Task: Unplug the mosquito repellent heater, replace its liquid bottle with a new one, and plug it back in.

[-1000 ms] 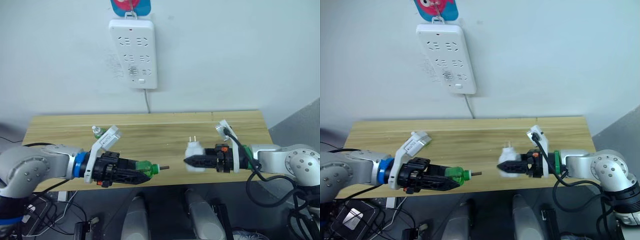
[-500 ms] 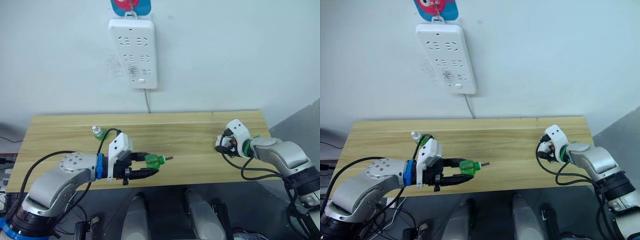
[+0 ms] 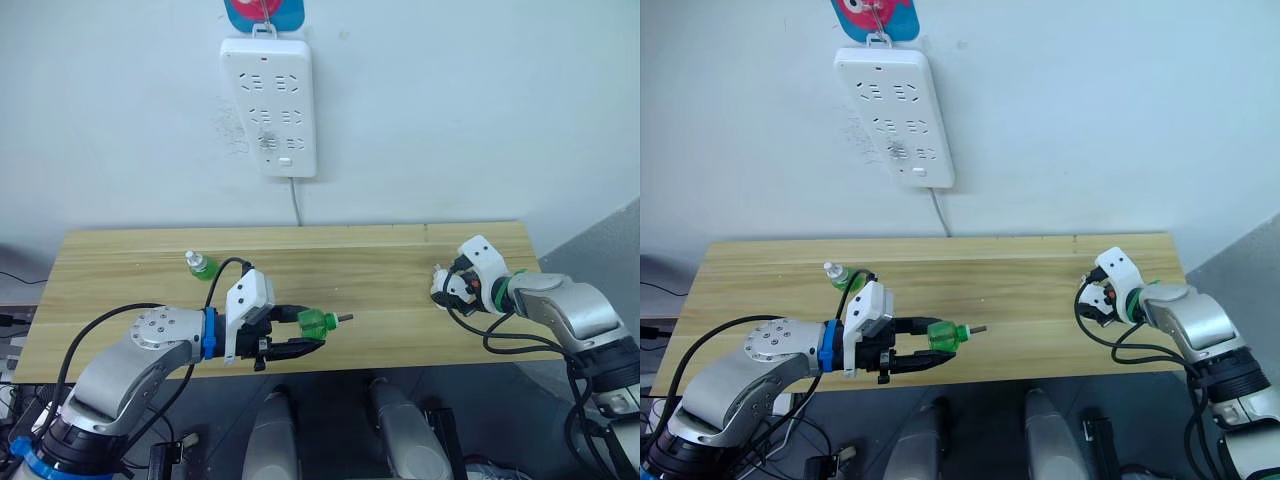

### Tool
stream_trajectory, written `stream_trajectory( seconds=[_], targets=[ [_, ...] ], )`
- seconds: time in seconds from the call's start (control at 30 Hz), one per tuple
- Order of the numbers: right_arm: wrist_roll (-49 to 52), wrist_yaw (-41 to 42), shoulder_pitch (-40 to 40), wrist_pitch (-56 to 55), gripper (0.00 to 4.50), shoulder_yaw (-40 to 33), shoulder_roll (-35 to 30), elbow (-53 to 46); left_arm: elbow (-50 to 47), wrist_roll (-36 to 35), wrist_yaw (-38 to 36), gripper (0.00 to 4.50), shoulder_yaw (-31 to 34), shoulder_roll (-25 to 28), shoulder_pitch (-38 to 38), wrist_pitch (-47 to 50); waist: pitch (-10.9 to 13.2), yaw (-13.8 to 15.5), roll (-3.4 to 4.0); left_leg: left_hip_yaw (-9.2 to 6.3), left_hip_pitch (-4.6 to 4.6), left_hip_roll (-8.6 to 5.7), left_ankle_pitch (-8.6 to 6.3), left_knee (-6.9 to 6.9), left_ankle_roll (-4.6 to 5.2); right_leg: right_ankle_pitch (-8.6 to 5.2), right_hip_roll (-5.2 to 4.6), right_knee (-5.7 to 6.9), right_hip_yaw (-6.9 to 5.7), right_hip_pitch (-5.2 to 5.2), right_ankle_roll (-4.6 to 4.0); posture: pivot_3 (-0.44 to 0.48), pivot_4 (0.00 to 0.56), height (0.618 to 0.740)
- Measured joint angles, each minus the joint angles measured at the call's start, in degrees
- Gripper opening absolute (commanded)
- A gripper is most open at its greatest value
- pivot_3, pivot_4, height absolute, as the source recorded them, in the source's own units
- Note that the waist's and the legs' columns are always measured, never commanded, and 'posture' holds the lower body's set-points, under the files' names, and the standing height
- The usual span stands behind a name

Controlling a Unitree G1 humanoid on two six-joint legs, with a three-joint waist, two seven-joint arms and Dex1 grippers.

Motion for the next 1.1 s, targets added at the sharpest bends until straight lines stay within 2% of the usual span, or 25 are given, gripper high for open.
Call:
stream_trajectory(
  seconds=[0.1,0.23,0.33,0.47,0.6,0.73,0.97,1.07,1.1],
  targets=[
    [3.3,0.6,2.7,5.3,4.50,-5.6,-1.3,-8.3,0.1,0.0,0.2,2.23,0.2,-1.1,0.5,-0.3,0.0,0.0,0.00,0.00,0.00,-0.01,0.00,0.04,0.00,0.00,-0.01,-0.01,0.00,0.03,0.01,-0.183,0.304,0.740],
    [11.2,1.5,3.4,10.9,4.50,-16.0,-0.1,-18.9,0.3,0.4,3.3,2.23,1.2,-6.2,1.3,-2.9,0.0,-0.2,-0.05,-0.07,0.07,0.02,0.00,0.13,0.00,0.03,0.02,0.01,-0.03,0.17,0.03,-0.201,0.297,0.740],
    [19.6,-0.1,3.2,14.5,4.50,-23.4,7.7,-24.1,1.5,2.5,7.4,2.23,1.8,-12.1,0.8,-6.8,-0.1,-0.2,-0.05,-0.13,0.07,0.01,0.00,0.32,0.01,0.09,0.04,0.04,-0.06,0.23,0.09,-0.215,0.289,0.740],
    [34.3,-10.1,4.9,19.2,4.50,-30.8,23.8,-26.9,4.5,6.9,11.8,2.23,1.9,-18.8,0.2,-13.6,-0.2,-0.7,-0.05,-0.15,0.00,-0.01,-0.01,0.59,0.01,0.38,0.03,0.02,-0.04,0.34,-0.06,-0.225,0.281,0.740],
    [47.8,-24.4,5.5,19.1,4.50,-31.1,33.8,-26.8,6.9,11.2,15.8,2.23,0.6,-25.0,0.1,-19.9,-0.2,-1.3,-0.04,-0.10,-0.11,-0.04,0.00,0.85,0.01,0.57,0.02,-0.03,0.05,0.35,0.19,-0.225,0.270,0.740],
    [52.9,-33.8,5.4,15.2,4.50,-28.5,37.6,-25.1,7.4,13.7,18.8,2.23,-0.2,-28.0,0.2,-22.6,-0.3,-2.1,-0.03,-0.11,-0.09,-0.02,0.05,0.86,0.05,0.67,0.05,0.00,0.06,0.35,0.29,-0.219,0.268,0.740],
    [54.3,-37.8,4.9,9.5,4.50,-21.3,39.5,-22.2,6.9,15.1,20.4,2.23,-2.8,-30.0,0.6,-22.8,-0.6,-3.4,-0.01,-0.12,-0.09,0.00,0.07,0.84,0.08,0.70,0.08,0.04,0.06,0.32,0.33,-0.207,0.265,0.740],
    [54.1,-37.6,3.6,7.2,3.92,-19.4,39.6,-20.6,6.4,15.3,21.0,2.23,-3.1,-30.0,0.5,-22.8,-0.6,-3.4,-0.01,-0.13,-0.09,0.01,0.07,0.84,0.08,0.70,0.09,0.05,0.06,0.32,0.33,-0.202,0.265,0.740],
    [54.0,-37.5,3.5,6.6,3.55,-19.2,39.4,-20.1,6.1,15.4,21.2,2.23,-3.0,-30.0,0.4,-22.9,-0.6,-3.4,0.00,-0.13,-0.09,0.00,0.07,0.84,0.08,0.70,0.09,0.04,0.06,0.32,0.33,-0.200,0.264,0.740]
  ],
)
